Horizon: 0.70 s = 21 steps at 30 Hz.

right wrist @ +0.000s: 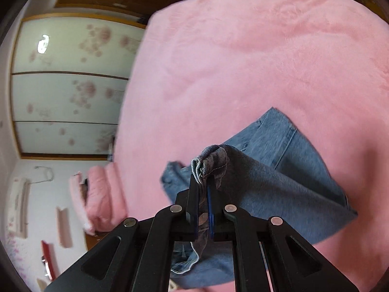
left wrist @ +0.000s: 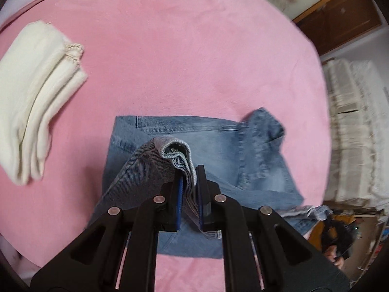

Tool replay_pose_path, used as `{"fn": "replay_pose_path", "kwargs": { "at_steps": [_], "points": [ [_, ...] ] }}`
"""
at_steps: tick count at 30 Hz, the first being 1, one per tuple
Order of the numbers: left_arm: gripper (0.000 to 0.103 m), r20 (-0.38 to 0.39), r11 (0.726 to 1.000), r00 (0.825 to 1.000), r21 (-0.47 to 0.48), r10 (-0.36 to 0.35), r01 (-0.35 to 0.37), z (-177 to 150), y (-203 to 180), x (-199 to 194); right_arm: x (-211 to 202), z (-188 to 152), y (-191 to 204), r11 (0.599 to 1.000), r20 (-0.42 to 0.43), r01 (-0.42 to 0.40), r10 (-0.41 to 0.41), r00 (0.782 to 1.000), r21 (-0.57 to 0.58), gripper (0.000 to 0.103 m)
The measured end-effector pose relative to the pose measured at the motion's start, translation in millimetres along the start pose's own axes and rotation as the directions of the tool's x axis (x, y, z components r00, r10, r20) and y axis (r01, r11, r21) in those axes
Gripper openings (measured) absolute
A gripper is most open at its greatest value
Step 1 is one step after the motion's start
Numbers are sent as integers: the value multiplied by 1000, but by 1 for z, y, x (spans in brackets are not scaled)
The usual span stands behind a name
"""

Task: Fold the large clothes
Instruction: 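Lift the hem and fold it up onto the collar with both tools, then open both tools and raise them above the folded jacket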

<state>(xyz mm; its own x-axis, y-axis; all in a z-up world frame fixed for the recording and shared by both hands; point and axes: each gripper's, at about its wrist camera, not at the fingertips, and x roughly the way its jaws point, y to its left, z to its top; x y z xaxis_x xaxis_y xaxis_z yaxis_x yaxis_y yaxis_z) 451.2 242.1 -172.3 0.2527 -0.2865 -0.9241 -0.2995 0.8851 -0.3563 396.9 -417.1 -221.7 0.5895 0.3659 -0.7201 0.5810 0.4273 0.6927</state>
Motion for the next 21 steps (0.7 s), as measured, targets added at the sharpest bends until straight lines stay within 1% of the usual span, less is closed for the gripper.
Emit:
{"fn": "replay_pose_path", "kwargs": {
  "at_steps": [3, 6, 7, 8, 10, 11, 12, 13, 14, 16, 19, 21],
  "points": [
    [8, -42, 999, 998, -20, 43, -44, 10, 0, 24, 29, 12, 0, 998, -33, 62, -62, 998, -4, 4],
    [11, -36, 996, 995, -14, 92, -93, 8, -6, 26, 43, 13, 3, 992, -70, 120, -123, 990, -42, 6],
    [14, -24, 994, 994, -4, 107, -107, 6, -10, 22, 44, 15, 8, 989, -79, 130, -135, 988, -66, 7],
    [21, 0, 994, 994, 9, 113, -113, 3, -15, 14, 45, 18, 12, 987, -83, 132, -140, 987, -94, 8],
    [24, 69, 993, 991, 31, 111, -114, -8, -25, -8, 38, 24, 20, 983, -55, 110, -119, 991, -148, 8],
    [30, 103, 992, 988, 38, 117, -122, -14, -30, -20, 30, 26, 23, 979, -42, 96, -105, 994, -181, 8],
    [36, 136, 990, 983, 38, 127, -133, -25, -37, -34, 25, 30, 27, 974, -39, 86, -96, 995, -208, 8],
    [48, 158, 990, 979, 35, 131, -138, -34, -41, -44, 19, 34, 30, 967, -49, 80, -95, 994, -242, 8],
    [54, 178, 989, 974, 28, 138, -145, -45, -45, -53, 16, 37, 31, 962, -58, 76, -95, 994, -264, 8],
    [55, 210, 986, 964, 5, 163, -168, -74, -52, -70, 5, 38, 31, 953, -87, 59, -88, 992, -298, 8],
    [55, 217, 979, 955, -24, 201, -200, -121, -63, -85, -15, 31, 26, 944, -138, 14, -62, 989, -328, 8],
    [55, 223, 976, 950, -43, 219, -215, -160, -70, -95, -27, 20, 21, 933, -175, 9, -77, 982, -360, 8]
  ]
}}
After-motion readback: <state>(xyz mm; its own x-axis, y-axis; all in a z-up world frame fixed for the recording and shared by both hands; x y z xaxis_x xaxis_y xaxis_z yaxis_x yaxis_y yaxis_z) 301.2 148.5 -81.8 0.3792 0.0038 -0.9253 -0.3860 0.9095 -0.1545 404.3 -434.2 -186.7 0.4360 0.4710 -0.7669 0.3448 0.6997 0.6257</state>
